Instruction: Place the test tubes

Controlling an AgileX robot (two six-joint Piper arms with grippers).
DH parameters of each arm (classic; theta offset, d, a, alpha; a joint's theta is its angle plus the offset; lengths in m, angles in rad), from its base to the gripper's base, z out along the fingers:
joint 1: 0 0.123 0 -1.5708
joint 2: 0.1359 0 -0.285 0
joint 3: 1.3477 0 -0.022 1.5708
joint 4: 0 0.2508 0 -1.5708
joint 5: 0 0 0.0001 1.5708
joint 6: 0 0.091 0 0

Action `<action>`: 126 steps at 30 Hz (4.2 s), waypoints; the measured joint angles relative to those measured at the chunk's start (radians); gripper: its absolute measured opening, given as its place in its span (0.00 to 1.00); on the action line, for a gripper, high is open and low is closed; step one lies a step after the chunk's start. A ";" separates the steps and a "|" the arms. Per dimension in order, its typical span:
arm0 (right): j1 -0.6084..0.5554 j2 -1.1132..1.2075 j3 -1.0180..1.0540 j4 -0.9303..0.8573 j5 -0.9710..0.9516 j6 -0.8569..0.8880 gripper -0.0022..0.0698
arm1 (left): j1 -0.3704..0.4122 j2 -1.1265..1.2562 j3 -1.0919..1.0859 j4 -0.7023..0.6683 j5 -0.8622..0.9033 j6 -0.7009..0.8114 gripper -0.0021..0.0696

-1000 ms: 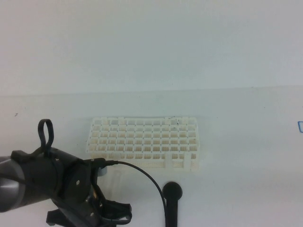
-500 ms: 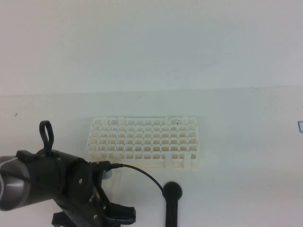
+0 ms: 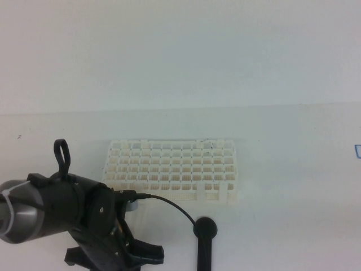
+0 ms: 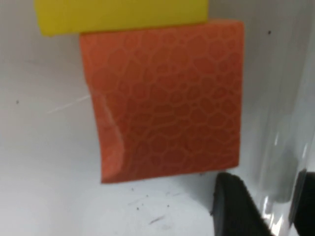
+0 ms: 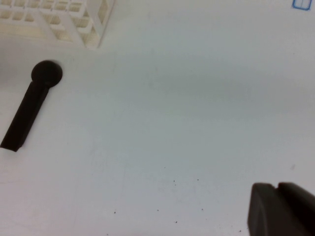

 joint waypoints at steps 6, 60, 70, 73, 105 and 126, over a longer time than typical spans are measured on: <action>0.000 0.000 0.000 0.002 -0.002 0.000 0.08 | 0.000 0.000 -0.017 -0.004 0.005 0.029 0.15; 0.122 0.250 0.003 1.008 -0.266 -1.013 0.08 | -0.002 -0.957 0.463 -0.049 -0.897 0.045 0.03; 0.513 0.563 -0.094 1.072 -0.409 -1.199 0.08 | -0.002 -0.923 0.465 0.055 -0.934 0.009 0.03; 0.671 0.654 -0.169 1.102 -0.561 -1.247 0.08 | -0.002 -0.895 0.465 0.094 -0.959 -0.001 0.03; 0.809 1.051 -0.640 1.517 -0.741 -1.592 0.61 | -0.002 -0.857 0.465 0.347 -1.132 0.096 0.03; 0.809 1.105 -0.686 1.517 -0.661 -1.588 0.48 | -0.002 -0.857 0.465 0.347 -1.134 0.085 0.03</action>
